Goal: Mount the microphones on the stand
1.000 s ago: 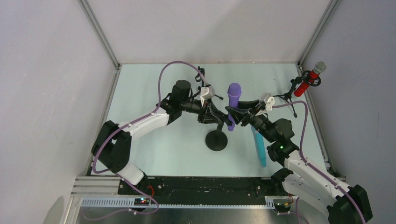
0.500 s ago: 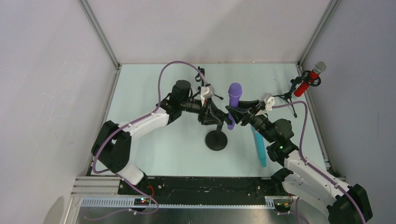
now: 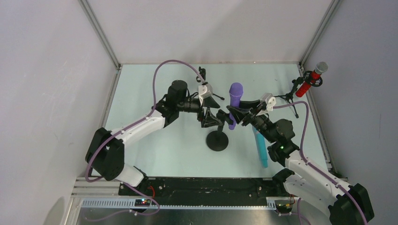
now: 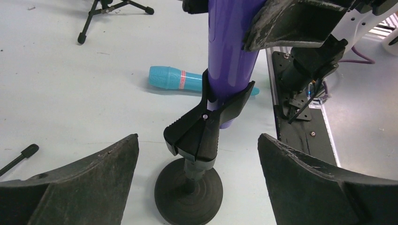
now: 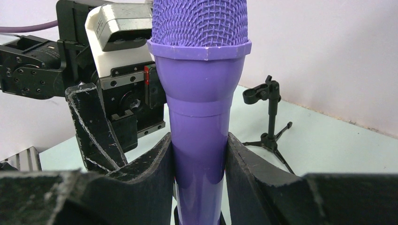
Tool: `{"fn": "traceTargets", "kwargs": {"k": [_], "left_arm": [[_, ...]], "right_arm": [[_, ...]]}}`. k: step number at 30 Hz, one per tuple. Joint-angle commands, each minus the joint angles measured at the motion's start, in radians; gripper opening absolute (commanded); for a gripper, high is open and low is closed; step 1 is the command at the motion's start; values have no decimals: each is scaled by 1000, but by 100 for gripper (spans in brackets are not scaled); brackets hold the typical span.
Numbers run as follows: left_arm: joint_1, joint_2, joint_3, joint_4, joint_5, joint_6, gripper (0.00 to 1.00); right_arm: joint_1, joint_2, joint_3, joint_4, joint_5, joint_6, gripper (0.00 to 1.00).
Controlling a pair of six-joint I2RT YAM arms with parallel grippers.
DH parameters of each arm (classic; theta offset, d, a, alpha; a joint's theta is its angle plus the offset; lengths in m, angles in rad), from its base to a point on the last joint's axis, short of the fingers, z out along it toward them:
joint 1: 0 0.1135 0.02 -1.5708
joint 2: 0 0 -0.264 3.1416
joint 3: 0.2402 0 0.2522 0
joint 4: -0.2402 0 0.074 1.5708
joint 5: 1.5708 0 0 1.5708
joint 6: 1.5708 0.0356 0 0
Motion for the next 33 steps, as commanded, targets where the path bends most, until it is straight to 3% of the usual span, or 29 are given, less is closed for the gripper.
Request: {"fn": "traceTargets", "kwargs": {"k": [1,6,10,16,25,33], "left_arm": [[1,-53,-14,19,-41,12,100],[1,-109,-33,18,-164,20,100],[1,-196,-68,18,-321,50,100],[-1,-339,-142,18,-510,96,100],[-2,-540,-253,18,-618,111,100],[-1,-654,-382,18,-693,14,100]], "right_arm": [[7,6,-5,15,1,9,3],[6,-4,-5,-1,-5,18,18],[8,-5,-5,-2,-13,27,44],[8,0,-5,12,-25,37,66],[8,-4,-5,15,-58,56,87],[8,-58,-5,-40,-55,59,94]]}}
